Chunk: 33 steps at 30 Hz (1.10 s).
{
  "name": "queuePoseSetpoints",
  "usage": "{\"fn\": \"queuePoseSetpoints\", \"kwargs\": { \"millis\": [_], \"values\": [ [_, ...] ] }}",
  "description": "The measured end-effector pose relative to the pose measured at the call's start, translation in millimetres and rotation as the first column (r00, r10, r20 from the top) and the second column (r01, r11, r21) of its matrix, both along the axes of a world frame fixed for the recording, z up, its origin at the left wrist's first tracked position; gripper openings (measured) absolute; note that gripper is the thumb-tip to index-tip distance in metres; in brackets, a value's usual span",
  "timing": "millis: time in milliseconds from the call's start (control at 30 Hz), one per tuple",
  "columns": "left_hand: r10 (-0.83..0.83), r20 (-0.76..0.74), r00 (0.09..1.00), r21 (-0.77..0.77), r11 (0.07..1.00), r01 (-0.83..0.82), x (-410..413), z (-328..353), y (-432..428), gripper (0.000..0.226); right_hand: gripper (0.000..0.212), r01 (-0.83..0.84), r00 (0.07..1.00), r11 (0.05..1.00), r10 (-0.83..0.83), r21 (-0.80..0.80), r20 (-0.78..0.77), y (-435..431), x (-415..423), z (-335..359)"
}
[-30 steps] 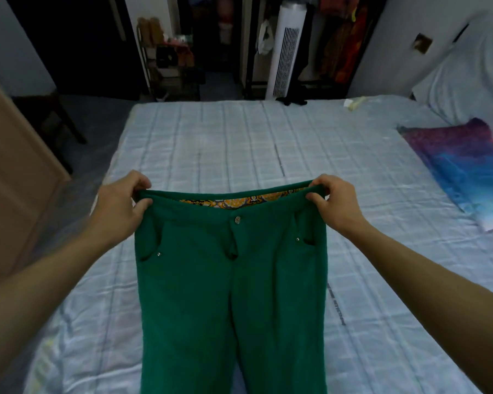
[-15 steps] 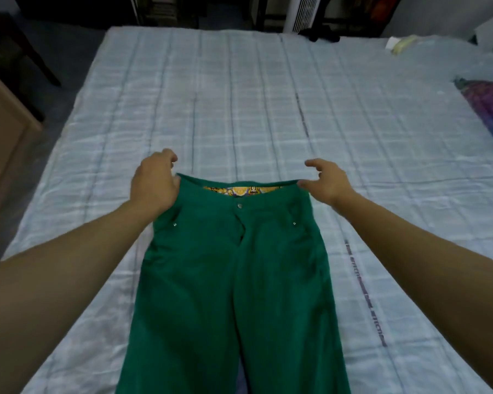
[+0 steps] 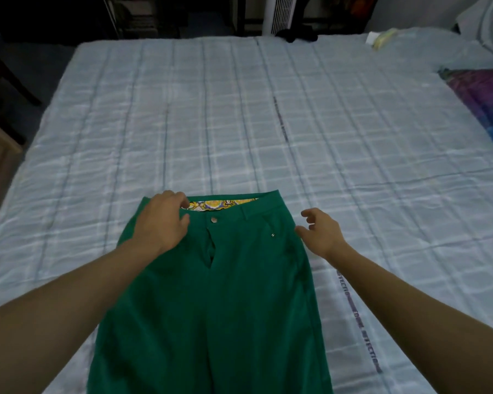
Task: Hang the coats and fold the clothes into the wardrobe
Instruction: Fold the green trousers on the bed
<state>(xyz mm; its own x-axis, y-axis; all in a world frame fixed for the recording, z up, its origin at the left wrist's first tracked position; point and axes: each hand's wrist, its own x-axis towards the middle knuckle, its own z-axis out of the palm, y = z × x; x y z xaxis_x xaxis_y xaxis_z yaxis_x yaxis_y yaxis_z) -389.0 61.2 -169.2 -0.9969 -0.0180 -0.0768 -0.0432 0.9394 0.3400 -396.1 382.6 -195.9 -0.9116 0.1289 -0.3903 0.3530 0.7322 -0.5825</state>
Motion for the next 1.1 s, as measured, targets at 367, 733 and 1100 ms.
{"fn": "queuePoseSetpoints", "kwargs": {
  "millis": [367,733,1100],
  "values": [
    [-0.423,0.020,0.906,0.100,0.902,0.419,-90.0,-55.4,136.9,0.037,0.040,-0.021,0.995,0.989,0.006,0.144,0.103,-18.9,-43.8,-63.5],
    [-0.512,-0.040,0.858,-0.195,0.846,0.496,-102.7,-57.1,163.5,0.008,0.015,-0.011,0.998,0.997,0.006,-0.081,-0.067,-22.7,-33.4,-57.7],
    [-0.038,-0.122,0.992,0.463,0.882,0.091,-33.9,20.5,8.8,0.030,0.031,-0.309,0.920,0.911,0.214,-0.274,-0.328,-168.6,-2.2,28.7]
  ]
}}
